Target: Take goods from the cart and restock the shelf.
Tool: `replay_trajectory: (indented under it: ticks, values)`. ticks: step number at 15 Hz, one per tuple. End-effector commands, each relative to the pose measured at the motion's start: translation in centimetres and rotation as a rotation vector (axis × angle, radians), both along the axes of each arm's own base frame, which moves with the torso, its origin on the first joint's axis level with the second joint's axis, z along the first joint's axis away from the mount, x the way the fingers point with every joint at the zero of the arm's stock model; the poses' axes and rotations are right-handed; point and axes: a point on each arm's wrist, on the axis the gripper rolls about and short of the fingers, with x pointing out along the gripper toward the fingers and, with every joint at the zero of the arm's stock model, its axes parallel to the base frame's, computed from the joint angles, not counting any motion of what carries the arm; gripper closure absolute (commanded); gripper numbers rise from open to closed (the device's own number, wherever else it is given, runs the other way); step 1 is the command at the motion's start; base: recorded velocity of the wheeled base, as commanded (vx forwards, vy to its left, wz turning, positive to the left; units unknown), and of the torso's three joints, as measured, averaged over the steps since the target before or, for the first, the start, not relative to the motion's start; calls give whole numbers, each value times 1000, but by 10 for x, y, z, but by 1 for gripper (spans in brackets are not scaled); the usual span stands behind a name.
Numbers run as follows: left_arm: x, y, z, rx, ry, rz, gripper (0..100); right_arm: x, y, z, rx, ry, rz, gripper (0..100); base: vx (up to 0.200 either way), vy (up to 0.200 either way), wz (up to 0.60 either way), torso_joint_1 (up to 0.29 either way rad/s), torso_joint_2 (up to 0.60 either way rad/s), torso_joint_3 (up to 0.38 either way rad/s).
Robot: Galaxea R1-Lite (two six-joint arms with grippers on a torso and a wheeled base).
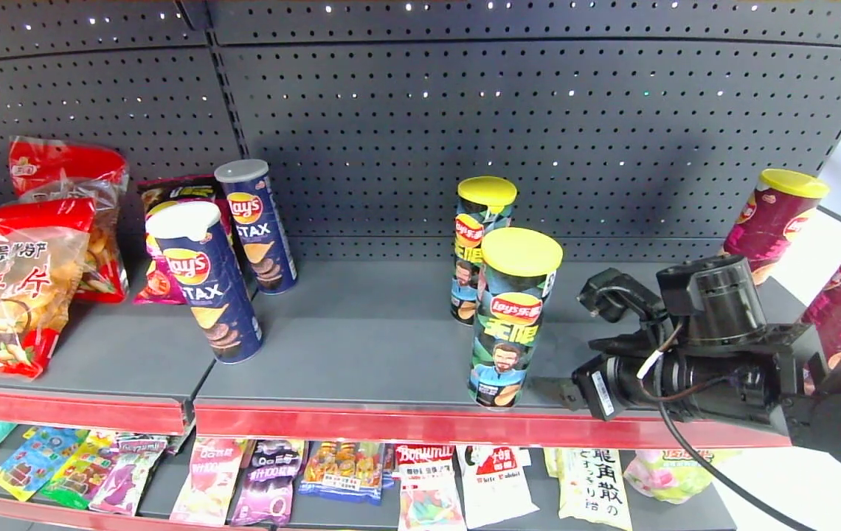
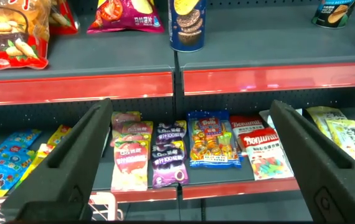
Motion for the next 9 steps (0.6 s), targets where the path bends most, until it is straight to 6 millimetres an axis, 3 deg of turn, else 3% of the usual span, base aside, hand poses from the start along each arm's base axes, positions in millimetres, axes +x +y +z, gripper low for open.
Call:
replay_trajectory:
  ticks: [1,9]
  values:
    - [0,0,0,0,1,0,0,2,1,-1,-2,3,-1,0,0,0,0,0,0,0]
    - [0,0,0,0,1,-8,0,7,18,2,9,-16,42,0,0,0,0,0,0,0]
